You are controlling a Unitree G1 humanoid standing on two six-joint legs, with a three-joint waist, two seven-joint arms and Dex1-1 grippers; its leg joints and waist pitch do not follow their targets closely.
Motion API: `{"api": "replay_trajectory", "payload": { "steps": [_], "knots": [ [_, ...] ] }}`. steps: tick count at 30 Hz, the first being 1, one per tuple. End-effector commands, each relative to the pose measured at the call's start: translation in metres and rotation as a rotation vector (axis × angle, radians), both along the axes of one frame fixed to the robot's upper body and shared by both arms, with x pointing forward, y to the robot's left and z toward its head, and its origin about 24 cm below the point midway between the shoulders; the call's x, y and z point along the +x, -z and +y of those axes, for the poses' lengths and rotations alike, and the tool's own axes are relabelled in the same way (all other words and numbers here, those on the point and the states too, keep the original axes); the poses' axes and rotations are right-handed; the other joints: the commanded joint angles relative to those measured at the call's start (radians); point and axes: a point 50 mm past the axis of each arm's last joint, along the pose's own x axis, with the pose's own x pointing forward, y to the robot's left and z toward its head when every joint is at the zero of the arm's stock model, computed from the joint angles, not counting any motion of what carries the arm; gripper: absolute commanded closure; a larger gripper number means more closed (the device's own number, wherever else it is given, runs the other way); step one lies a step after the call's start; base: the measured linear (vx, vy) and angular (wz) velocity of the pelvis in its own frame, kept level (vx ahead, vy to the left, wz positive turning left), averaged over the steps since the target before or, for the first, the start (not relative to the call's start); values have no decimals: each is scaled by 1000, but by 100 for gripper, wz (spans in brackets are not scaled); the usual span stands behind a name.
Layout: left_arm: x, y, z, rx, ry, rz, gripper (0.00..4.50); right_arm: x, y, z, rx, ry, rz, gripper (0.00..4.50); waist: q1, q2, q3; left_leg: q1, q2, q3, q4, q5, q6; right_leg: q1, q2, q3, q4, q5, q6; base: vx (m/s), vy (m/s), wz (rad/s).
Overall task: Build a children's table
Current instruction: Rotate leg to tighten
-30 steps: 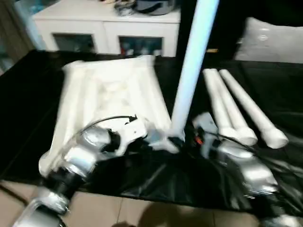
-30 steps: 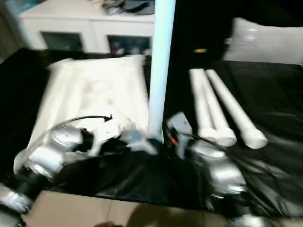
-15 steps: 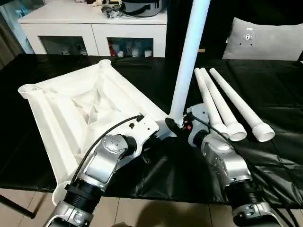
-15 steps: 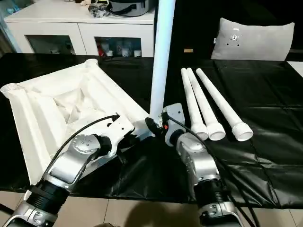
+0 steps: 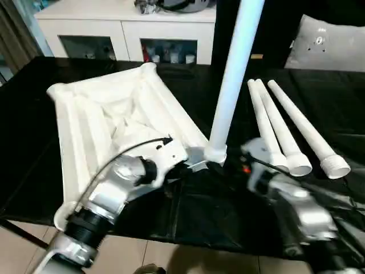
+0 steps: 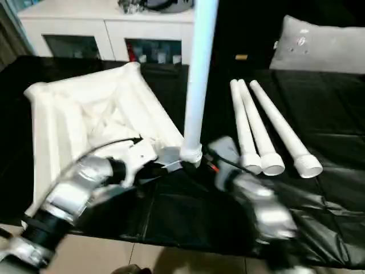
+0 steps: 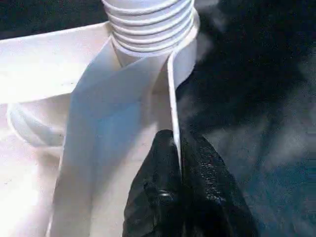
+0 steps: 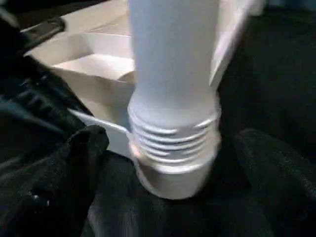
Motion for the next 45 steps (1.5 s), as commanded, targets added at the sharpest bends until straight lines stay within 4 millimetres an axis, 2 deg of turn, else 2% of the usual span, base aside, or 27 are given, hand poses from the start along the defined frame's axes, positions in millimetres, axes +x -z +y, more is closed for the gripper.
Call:
{"api": "replay_trajectory", "payload": {
  "steps": [1,2,3,4,7,9,13,15,18,19,23,24,32,38,39,41,42,43,44,45],
  "knots": [
    [-6,0,-6,27,154,18,450,-2,-8,5,5,-88,-16,3,2,2,-67,20,95,-45,-63,-182,96,48,-117,69,-73,-39,-205,0,0,0],
    [-7,1,-4,33,185,36,450,-3,-9,4,-11,-116,-16,3,6,3,-65,24,97,-45,-65,-212,77,47,-120,70,-80,-114,-199,0,0,0],
    [-8,1,-2,41,226,40,450,-2,-10,4,-37,-141,-22,3,6,3,-65,24,97,-45,-65,-212,77,47,-120,70,-80,-114,-199,0,0,0],
    [-9,2,1,49,269,50,450,-2,-12,3,-61,-169,-29,3,13,3,-64,25,97,-45,-67,-218,65,46,-118,70,-83,-153,-190,0,0,0],
    [-9,2,6,78,309,65,450,-2,-13,4,-94,-213,-38,3,19,4,-64,30,100,-44,-67,-228,53,40,-116,71,-81,-151,-192,0,0,0],
    [-7,3,13,133,352,78,450,-2,-11,8,-145,-310,-25,3,20,2,-66,29,99,-46,-68,-235,46,43,-117,70,-78,-153,-194,0,0,0],
    [-6,1,15,150,400,77,450,0,-11,13,-119,-341,-12,3,21,-2,-69,27,100,-44,-65,-209,49,45,-122,72,-71,-107,-211,0,0,0],
    [-7,0,15,151,419,81,450,0,-12,16,-104,-358,-4,29,23,0,-71,23,100,-44,-62,-186,60,47,-123,71,-67,-85,-215,0,0,0],
    [-8,1,15,154,449,93,450,0,-11,18,-77,-396,31,42,23,-1,-71,24,100,-42,-60,-179,72,46,-121,69,-67,-77,-219,0,0,0],
    [-7,1,15,154,453,94,450,0,-10,18,-78,-403,39,56,24,-3,-70,23,99,-42,-60,-184,71,47,-122,69,-69,-93,-219,0,0,0],
    [-7,2,15,157,459,96,450,0,-8,18,-76,-407,51,101,26,-1,-70,25,102,-43,-62,-197,58,45,-122,70,-70,-121,-213,0,0,0],
    [-7,2,15,158,460,96,450,0,-7,18,-74,-409,55,101,26,-2,-70,25,102,-43,-63,-199,55,45,-123,70,-70,-124,-213,0,0,0],
    [-8,4,17,164,466,103,450,-2,-6,20,-47,-419,75,168,28,1,-72,24,101,-44,-61,-192,53,46,-122,69,-68,-111,-215,0,0,0],
    [-7,4,15,113,390,92,450,-8,0,28,15,-388,108,180,28,0,-70,25,103,-44,-63,-194,52,45,-123,70,-67,-113,-218,0,0,0],
    [-5,3,11,85,322,78,450,-8,4,33,27,-347,114,180,25,-3,-70,25,103,-43,-65,-204,46,47,-125,70,-68,-130,-218,0,0,0],
    [0,3,6,51,188,38,450,-5,12,43,22,-259,126,182,19,-1,-60,29,102,-45,-70,-246,28,39,-123,71,-77,-201,-213,0,0,0],
    [2,2,2,25,133,26,450,-3,15,47,23,-216,124,182,16,-4,-58,34,97,-45,-69,-286,12,39,-126,71,-88,-291,-194,0,0,0],
    [4,0,-4,-15,55,14,450,1,18,54,25,-152,120,182,12,-4,-56,36,98,-46,-70,-300,0,38,-129,72,-89,-330,-187,0,0,0],
    [6,-2,-10,-57,-6,8,450,7,21,60,38,-84,121,182,1,-9,-48,34,96,-51,-73,-329,-18,39,-132,68,-93,-415,-173,0,0,0],
    [8,-3,-14,-86,-50,6,450,11,22,64,48,-35,123,182,-4,-6,-44,38,92,-53,-75,-361,-26,35,-130,64,-103,-476,-157,0,0,0]
  ]
}}
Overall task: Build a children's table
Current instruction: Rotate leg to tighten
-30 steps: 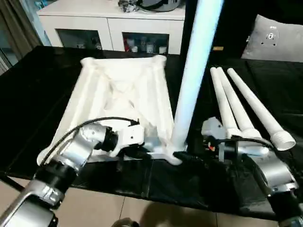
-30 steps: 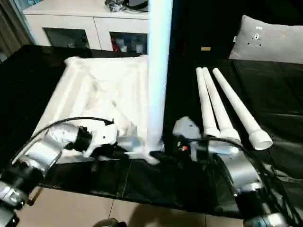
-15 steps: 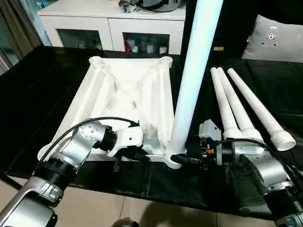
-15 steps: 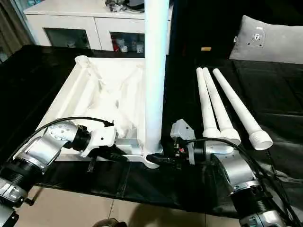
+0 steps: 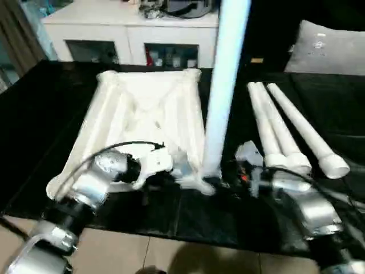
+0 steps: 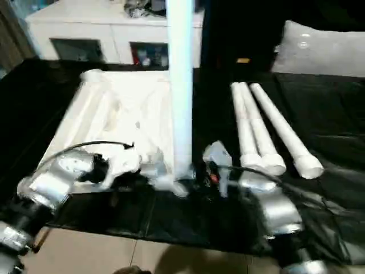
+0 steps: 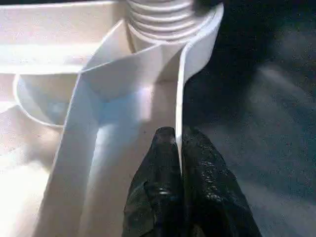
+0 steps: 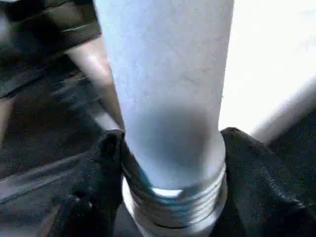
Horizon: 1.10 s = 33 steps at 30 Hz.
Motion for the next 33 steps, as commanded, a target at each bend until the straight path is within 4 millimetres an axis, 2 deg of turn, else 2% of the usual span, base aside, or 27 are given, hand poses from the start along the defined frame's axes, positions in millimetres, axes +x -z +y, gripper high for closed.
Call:
{"api": "replay_trajectory", "payload": {
  "steps": [1,2,3,4,5,8,9,11,12,13,15,16,17,18,19,20,22,23,25,26,27,28,31,33],
  "knots": [
    [3,-11,-26,-114,-90,-56,450,3,9,28,25,35,50,182,-13,-8,-39,25,87,-63,-82,-425,-42,21,-131,59,-119,-562,-121,0,0,0],
    [5,-12,-33,-135,-146,-69,450,7,10,35,47,85,60,183,-17,-14,-41,22,87,-66,-85,-432,-43,25,-130,57,-121,-561,-111,0,0,0],
    [7,-13,-37,-143,-172,-78,450,10,10,39,57,116,67,183,-26,-10,-42,25,89,-66,-88,-446,-49,19,-127,59,-121,-543,-108,0,0,0],
    [11,-15,-47,-157,-251,-115,450,17,11,47,69,194,83,183,-28,-13,-43,29,88,-65,-86,-454,-50,15,-128,61,-123,-538,-111,0,0,0],
    [11,-15,-47,-157,-251,-115,450,17,11,47,69,194,83,183,-31,-12,-43,33,86,-63,-83,-450,-47,11,-128,65,-125,-522,-118,0,0,0],
    [16,-20,-64,-173,-345,-163,450,24,14,53,30,290,92,183,-27,-14,-43,27,85,-58,-84,-404,-25,14,-125,69,-125,-475,-119,0,0,0],
    [16,-21,-66,-173,-348,-163,450,25,15,52,21,308,92,183,-25,-9,-45,24,85,-57,-84,-386,-20,17,-125,70,-122,-451,-123,0,0,0],
    [16,-22,-67,-160,-354,-168,450,26,16,49,30,333,98,183,-23,-11,-49,19,86,-55,-85,-356,-12,20,-123,72,-116,-390,-134,0,0,0],
    [16,-21,-66,-149,-353,-171,450,26,17,47,41,345,102,127,-22,-12,-49,18,87,-54,-86,-346,-8,21,-124,73,-115,-370,-137,0,0,0],
    [16,-20,-62,-128,-355,-176,450,26,17,42,48,361,99,113,-21,-10,-53,15,88,-52,-85,-317,2,24,-123,75,-107,-305,-153,0,0,0],
    [16,-19,-61,-120,-353,-176,450,26,17,40,44,363,92,107,-19,-10,-55,10,87,-50,-84,-282,15,29,-122,74,-101,-250,-168,0,0,0],
    [17,-18,-59,-114,-355,-176,450,26,17,38,42,368,79,107,-18,-7,-55,10,86,-49,-83,-272,20,30,-122,74,-101,-240,-171,0,0,0],
    [17,-17,-57,-109,-353,-175,450,26,16,35,42,372,65,76,-18,-8,-55,10,86,-48,-82,-267,23,30,-123,74,-102,-239,-172,0,0,0],
    [17,-17,-55,-104,-351,-174,450,25,14,33,45,372,53,68,-16,-8,-55,8,85,-47,-81,-251,30,33,-123,73,-102,-236,-171,0,0,0],
    [17,-16,-54,-97,-347,-173,450,25,13,31,48,363,37,66,-15,-9,-55,8,86,-47,-82,-248,35,33,-122,73,-102,-239,-168,0,0,0],
    [17,-14,-50,-82,-326,-167,450,22,9,24,53,335,10,58,-14,-4,-55,8,87,-49,-82,-250,36,33,-121,72,-102,-241,-165,0,0,0],
    [16,-12,-47,-72,-304,-166,450,19,4,19,66,292,-19,31,-12,-7,-57,8,89,-49,-82,-248,40,36,-119,73,-101,-225,-159,0,0,0],
    [15,-11,-45,-67,-289,-158,450,17,2,14,60,267,-35,24,-11,-5,-58,7,90,-49,-82,-239,45,35,-118,72,-99,-203,-167,0,0,0],
    [14,-9,-41,-61,-246,-138,450,12,-4,6,45,194,-72,12,-10,-8,-62,2,89,-48,-77,-215,58,39,-120,71,-94,-165,-174,0,0,0],
    [12,-8,-38,-54,-207,-127,450,9,-8,-1,31,142,-90,5,-11,-6,-64,-2,88,-48,-75,-197,62,40,-120,71,-90,-141,-178,0,0,0],
    [11,-7,-37,-53,-184,-123,450,8,-10,-4,23,116,-99,5,-7,-6,-67,-2,89,-47,-70,-174,78,38,-117,70,-87,-104,-180,0,0,0],
    [9,-6,-35,-53,-147,-109,450,6,-13,-9,10,77,-112,5,-7,-5,-65,-2,89,-46,-70,-174,87,35,-116,70,-88,-98,-184,0,0,0],
    [2,-1,-25,-16,-29,-59,450,3,-22,-24,-34,-22,-131,5,5,-5,-62,2,92,-45,-71,-188,93,33,-118,69,-91,-142,-184,0,0,0],
    [1,0,-23,-3,1,-53,450,3,-24,-27,-46,-44,-131,5,10,-3,-62,6,95,-45,-73,-196,85,29,-116,69,-89,-148,-187,0,0,0]
  ]
}}
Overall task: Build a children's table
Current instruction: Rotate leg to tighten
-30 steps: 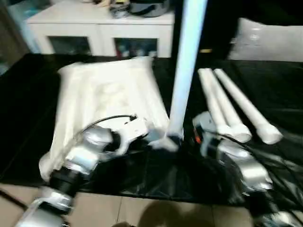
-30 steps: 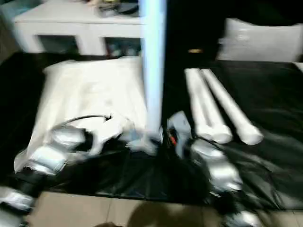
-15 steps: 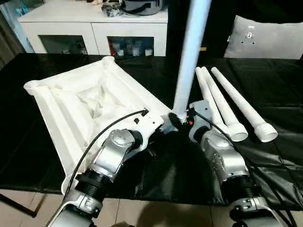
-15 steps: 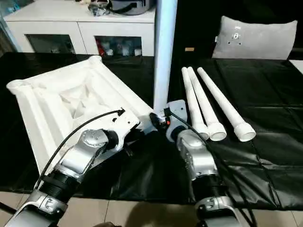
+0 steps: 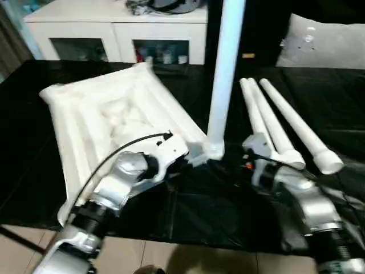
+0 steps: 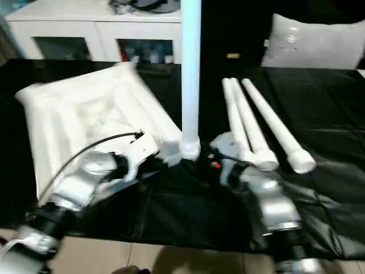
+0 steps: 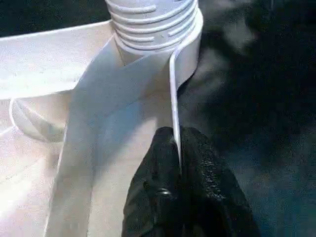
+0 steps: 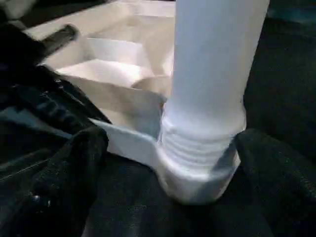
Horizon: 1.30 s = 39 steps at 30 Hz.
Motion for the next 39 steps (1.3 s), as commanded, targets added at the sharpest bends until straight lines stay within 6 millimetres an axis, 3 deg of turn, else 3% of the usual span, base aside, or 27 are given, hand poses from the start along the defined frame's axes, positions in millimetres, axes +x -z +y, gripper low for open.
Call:
{"api": "replay_trajectory", "payload": {
  "steps": [1,7,14,16,32,39],
  "knots": [
    [-6,3,-3,40,112,24,450,0,-8,2,-11,-73,-23,5,4,-1,-66,21,95,-44,-65,-202,80,43,-115,72,-84,-153,-188,0,0,0],
    [-17,5,17,135,343,104,450,-3,-12,-3,-156,-263,-19,5,20,-7,-65,19,93,-41,-64,-194,75,44,-118,72,-81,-176,-185,0,0,0],
    [-16,3,28,180,416,121,450,-4,-11,9,-149,-379,-7,5,20,-11,-68,19,95,-42,-64,-191,72,44,-117,71,-75,-164,-195,0,0,0],
    [-17,2,28,183,439,129,450,-3,-10,12,-139,-399,8,40,21,-12,-68,20,96,-40,-63,-187,74,43,-120,73,-76,-162,-199,0,0,0],
    [-21,3,28,175,480,154,450,-5,-3,18,-61,-429,72,167,26,-10,-72,19,97,-40,-59,-159,80,45,-118,71,-70,-134,-206,0,0,0],
    [-21,3,20,72,356,150,450,-9,3,27,19,-361,86,181,22,-12,-70,20,99,-40,-63,-176,67,44,-121,72,-71,-150,-213,0,0,0]
  ]
}}
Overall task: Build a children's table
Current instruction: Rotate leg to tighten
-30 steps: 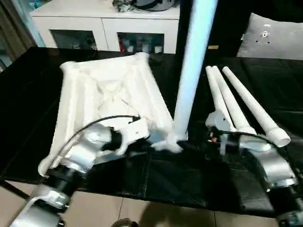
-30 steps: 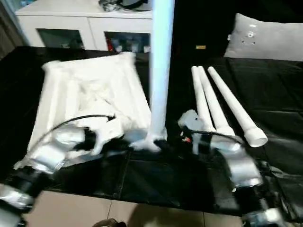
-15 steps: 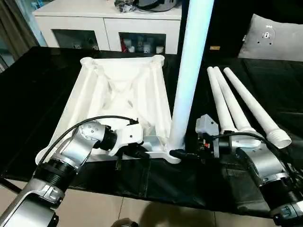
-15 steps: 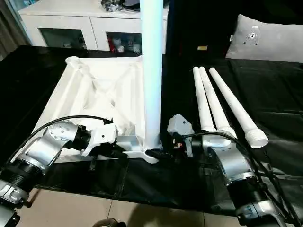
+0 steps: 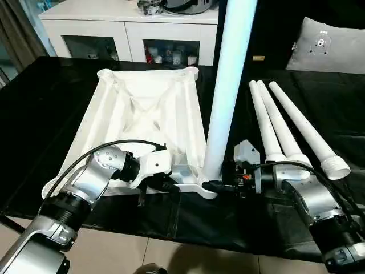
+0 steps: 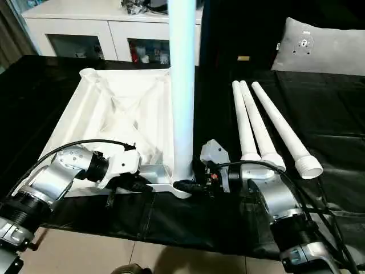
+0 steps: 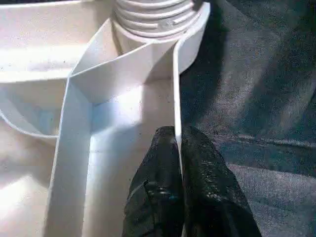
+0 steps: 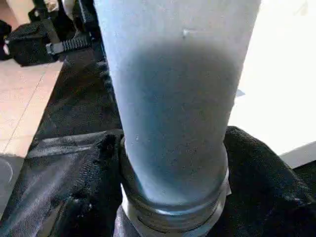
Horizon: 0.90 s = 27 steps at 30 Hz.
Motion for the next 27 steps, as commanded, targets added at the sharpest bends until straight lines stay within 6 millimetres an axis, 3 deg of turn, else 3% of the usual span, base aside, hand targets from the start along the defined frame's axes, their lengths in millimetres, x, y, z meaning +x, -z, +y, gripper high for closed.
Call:
{"api": "replay_trajectory", "payload": {
  "steps": [1,5,7,9,11,14,17,19,21,27],
  "knots": [
    [-2,6,-17,-59,-104,6,450,1,3,14,70,96,17,181,-2,-8,-66,19,99,-41,-69,-184,60,41,-120,72,-73,-162,-213,0,0,0],
    [0,3,-29,-131,-244,-15,450,7,11,28,80,220,38,182,-10,-10,-58,21,93,-45,-73,-245,27,42,-124,72,-90,-305,-180,0,0,0],
    [-1,0,-42,-189,-361,-28,450,15,16,42,108,352,79,183,-30,-10,-57,21,96,-50,-78,-264,8,40,-123,72,-89,-318,-180,0,0,0],
    [1,-2,-50,-215,-422,-49,450,18,17,49,135,409,103,183,-44,-10,-56,16,89,-52,-77,-273,7,43,-121,68,-95,-335,-173,0,0,0],
    [5,-7,-65,-271,-548,-98,450,26,17,62,173,513,135,183,-55,-10,-55,21,87,-47,-73,-278,11,37,-120,72,-101,-332,-176,0,0,0],
    [8,-12,-79,-274,-608,-165,450,35,18,68,162,642,157,183,-52,-10,-59,18,84,-47,-71,-247,30,37,-116,71,-103,-322,-159,0,0,0],
    [6,-12,-83,-256,-592,-180,450,35,18,71,143,631,120,183,-50,-9,-62,14,85,-45,-70,-216,39,40,-116,72,-96,-260,-160,0,0,0],
    [6,-13,-83,-247,-599,-185,450,35,18,71,145,629,119,127,-49,-7,-65,13,87,-45,-69,-198,50,41,-114,71,-89,-196,-173,0,0,0],
    [7,-12,-79,-225,-618,-192,450,35,20,65,135,656,109,111,-48,-6,-66,12,87,-43,-68,-191,57,42,-116,72,-87,-168,-183,0,0,0],
    [8,-5,-65,-175,-581,-189,450,30,12,40,154,634,-8,64,-44,-6,-63,15,89,-45,-72,-224,51,42,-116,72,-92,-211,-165,0,0,0]
  ]
}}
